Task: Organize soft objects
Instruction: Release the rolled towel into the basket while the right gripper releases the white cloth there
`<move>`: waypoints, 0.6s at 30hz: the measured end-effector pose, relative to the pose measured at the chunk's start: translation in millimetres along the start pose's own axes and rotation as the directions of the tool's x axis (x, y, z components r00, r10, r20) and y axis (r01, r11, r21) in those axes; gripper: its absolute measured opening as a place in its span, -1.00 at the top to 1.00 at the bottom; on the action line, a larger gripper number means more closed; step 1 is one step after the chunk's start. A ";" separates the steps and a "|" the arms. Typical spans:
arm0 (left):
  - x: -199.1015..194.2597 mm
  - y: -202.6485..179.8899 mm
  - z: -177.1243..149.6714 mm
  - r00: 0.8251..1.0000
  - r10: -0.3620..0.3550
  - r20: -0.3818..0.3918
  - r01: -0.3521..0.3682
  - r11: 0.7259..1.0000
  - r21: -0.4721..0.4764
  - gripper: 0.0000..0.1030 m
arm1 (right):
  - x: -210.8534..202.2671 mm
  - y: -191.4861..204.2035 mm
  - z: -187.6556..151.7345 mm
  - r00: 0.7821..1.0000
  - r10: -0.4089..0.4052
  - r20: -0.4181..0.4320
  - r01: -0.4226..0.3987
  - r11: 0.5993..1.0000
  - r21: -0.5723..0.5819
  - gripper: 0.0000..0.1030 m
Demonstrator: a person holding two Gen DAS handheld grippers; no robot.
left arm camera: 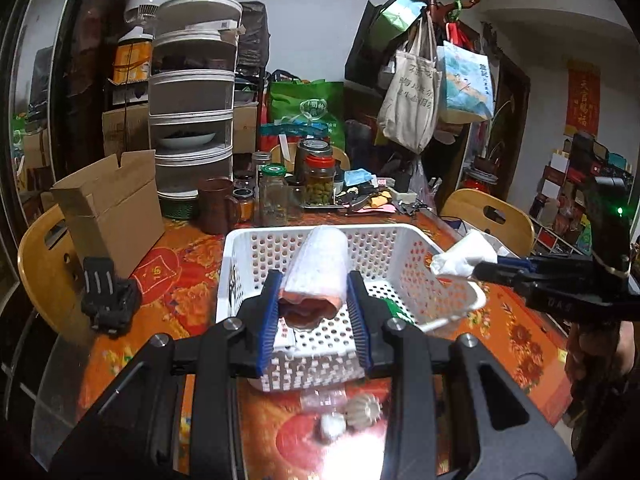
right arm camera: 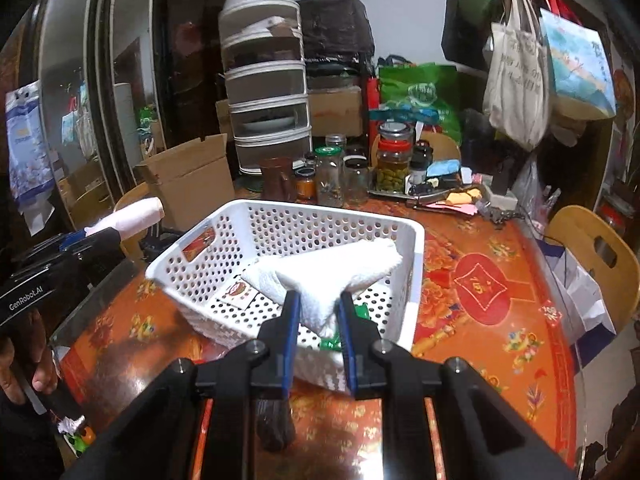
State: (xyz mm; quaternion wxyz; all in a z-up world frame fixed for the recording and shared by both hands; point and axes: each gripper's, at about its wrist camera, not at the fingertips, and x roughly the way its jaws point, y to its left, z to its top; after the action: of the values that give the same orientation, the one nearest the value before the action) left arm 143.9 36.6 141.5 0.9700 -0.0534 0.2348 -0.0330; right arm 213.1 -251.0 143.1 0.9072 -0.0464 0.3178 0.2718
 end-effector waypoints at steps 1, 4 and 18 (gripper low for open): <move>6.3 0.0 4.2 1.000 0.003 -0.008 -0.003 1.000 0.003 0.42 | 3.9 -0.8 3.5 1.000 -0.003 -0.007 0.003 1.000 -0.001 0.66; 26.5 0.9 15.6 0.999 0.013 -0.030 -0.013 1.000 0.005 0.42 | 17.9 -0.9 11.1 0.999 -0.005 -0.036 0.005 1.000 -0.003 0.66; 142.0 4.8 23.3 0.968 0.064 -0.243 -0.058 0.998 0.035 0.42 | 84.6 -6.6 26.2 0.987 -0.058 -0.151 0.055 0.998 -0.020 0.66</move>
State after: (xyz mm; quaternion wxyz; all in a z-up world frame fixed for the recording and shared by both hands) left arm 280.8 30.8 97.3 0.9351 -0.0282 0.3531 -0.0127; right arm 286.0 -210.6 112.4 0.8874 -0.0828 0.3822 0.2442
